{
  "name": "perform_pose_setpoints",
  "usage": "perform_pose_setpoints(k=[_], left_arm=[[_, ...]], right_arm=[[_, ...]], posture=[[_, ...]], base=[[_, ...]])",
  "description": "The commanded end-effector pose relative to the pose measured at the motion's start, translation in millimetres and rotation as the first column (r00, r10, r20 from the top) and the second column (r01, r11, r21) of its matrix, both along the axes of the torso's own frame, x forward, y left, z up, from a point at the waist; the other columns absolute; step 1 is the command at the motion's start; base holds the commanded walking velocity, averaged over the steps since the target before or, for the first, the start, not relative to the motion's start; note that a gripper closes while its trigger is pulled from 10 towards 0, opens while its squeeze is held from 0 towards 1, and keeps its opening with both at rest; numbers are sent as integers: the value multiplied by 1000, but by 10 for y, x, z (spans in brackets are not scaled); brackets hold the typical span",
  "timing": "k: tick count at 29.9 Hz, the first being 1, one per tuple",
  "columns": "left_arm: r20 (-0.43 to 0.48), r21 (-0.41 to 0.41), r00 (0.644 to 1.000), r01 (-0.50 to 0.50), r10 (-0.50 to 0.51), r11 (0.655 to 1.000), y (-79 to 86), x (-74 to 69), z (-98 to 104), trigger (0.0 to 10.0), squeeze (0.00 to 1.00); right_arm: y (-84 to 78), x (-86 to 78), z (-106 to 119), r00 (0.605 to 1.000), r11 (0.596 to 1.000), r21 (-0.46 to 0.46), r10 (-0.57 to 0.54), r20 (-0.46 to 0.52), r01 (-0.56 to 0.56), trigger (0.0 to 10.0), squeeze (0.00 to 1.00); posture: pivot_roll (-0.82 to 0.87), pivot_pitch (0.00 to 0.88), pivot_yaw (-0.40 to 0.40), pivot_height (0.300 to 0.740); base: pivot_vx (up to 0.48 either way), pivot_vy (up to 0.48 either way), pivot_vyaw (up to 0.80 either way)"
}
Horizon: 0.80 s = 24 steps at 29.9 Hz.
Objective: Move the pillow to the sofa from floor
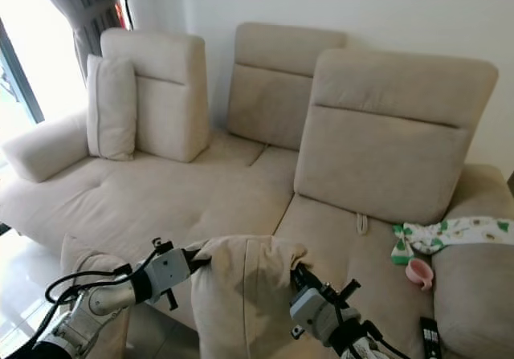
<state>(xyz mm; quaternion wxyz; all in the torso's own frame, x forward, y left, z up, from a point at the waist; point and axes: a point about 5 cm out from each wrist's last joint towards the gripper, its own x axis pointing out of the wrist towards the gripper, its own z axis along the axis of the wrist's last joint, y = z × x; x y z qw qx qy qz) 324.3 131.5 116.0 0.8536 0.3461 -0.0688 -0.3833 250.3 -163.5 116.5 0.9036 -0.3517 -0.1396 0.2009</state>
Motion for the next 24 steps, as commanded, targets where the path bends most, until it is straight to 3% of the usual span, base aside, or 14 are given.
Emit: perform_pose_setpoints(k=[1, 11, 20, 24], left_arm=[[33, -21, 998, 50, -49, 999, -87, -15, 48, 10000, 0], [36, -53, 998, 50, -48, 997, -120, 3, 62, 10000, 0], [32, -115, 998, 52, -49, 992, -184, -7, 71, 10000, 0], [36, -132, 998, 55, -51, 990, -228, -11, 78, 10000, 0]], right_arm=[[123, -11, 58, 998, 999, 12, 50, 30, -50, 10000, 0], [106, 4, 86, 999, 999, 20, 24, 45, -25, 10000, 0], [126, -33, 82, 1000, 996, 86, 8, 21, -10, 10000, 0], [141, -43, 78, 1000, 995, 97, 10, 16, -11, 10000, 0]], posture=[[114, 0, 4, 740], [103, 0, 11, 740], [94, 0, 9, 740], [92, 0, 9, 740]], base=[[0, 0, 0], [0, 0, 0], [0, 0, 0], [0, 0, -667]])
